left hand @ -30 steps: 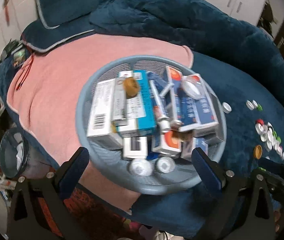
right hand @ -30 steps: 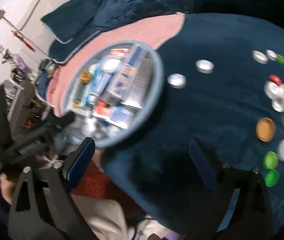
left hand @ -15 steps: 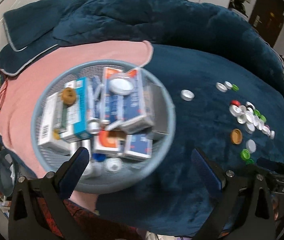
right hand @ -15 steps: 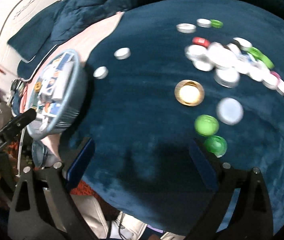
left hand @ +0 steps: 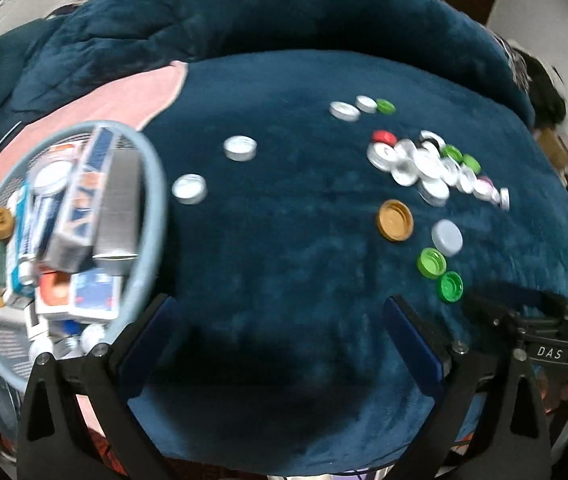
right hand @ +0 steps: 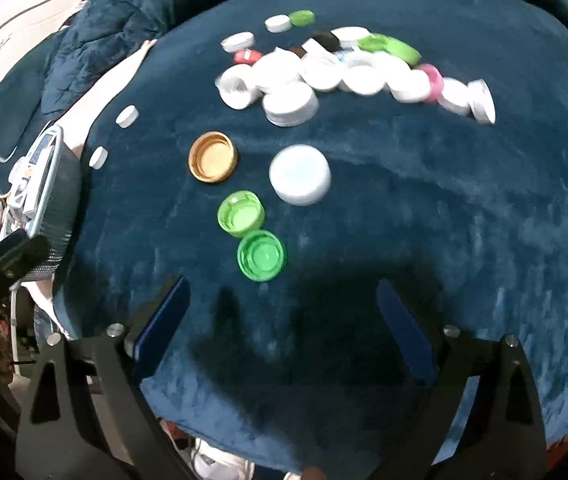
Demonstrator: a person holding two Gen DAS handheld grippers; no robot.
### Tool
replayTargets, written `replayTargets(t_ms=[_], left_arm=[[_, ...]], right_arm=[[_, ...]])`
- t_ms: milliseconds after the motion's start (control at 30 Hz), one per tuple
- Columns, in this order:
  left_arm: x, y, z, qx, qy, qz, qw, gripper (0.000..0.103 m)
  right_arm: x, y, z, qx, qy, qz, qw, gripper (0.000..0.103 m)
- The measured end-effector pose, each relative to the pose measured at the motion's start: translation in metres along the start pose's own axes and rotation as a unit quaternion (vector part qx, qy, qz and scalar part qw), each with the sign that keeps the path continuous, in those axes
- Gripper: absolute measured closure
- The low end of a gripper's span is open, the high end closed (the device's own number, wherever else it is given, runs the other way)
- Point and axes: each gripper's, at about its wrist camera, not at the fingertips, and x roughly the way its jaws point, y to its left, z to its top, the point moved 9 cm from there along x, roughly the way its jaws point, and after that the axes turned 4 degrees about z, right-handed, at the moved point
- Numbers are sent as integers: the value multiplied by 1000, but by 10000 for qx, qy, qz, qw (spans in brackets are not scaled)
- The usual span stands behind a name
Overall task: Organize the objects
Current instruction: 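Grasp a green cap with the left gripper while the right gripper grasps another green cap, then drop the green cap into the basket with the left gripper while the right gripper drops its green cap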
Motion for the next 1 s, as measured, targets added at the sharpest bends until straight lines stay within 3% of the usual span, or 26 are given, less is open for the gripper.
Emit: replayTargets(t_ms=[133, 167, 233, 267, 300, 467, 633, 767, 833, 867, 1000], left_arm=[[13, -14, -2, 100, 142, -37, 9998, 1], [16, -17, -2, 105, 161, -65, 9998, 1], [21, -23, -2, 125, 179, -115, 9997, 1], [24, -27, -2, 148, 197, -151, 9996, 1], [26, -31, -2, 168, 211, -189, 9995, 1], [39, -69, -2, 394, 258, -545, 9974, 1], [57, -124, -1, 731, 262, -980, 9921, 2], [79, -141, -3, 689, 461, -1221, 9891, 23], [84, -143, -4, 649, 486, -1312, 9880, 47], [85, -142, -3, 680, 466, -1316, 9879, 71], [78, -137, -2, 657, 420, -1349, 9878, 73]], right_arm=[[9, 16, 9, -529, -62, -36, 9986, 18], [15, 18, 9, -657, -12, -89, 9978, 24], [30, 18, 7, -830, 223, -211, 9961, 45], [35, 16, 5, -873, 333, -248, 9953, 65], [36, 12, 4, -921, 340, -352, 9946, 73], [12, -18, 10, -220, -74, -350, 9991, 73], [-5, -48, 4, 454, -137, -310, 9984, 72], [-9, -55, 2, 592, -101, -372, 9975, 72], [-11, -58, -1, 609, -94, -345, 9975, 72], [-11, -58, -2, 602, -105, -341, 9975, 72], [-10, -59, -5, 579, -105, -335, 9977, 72]])
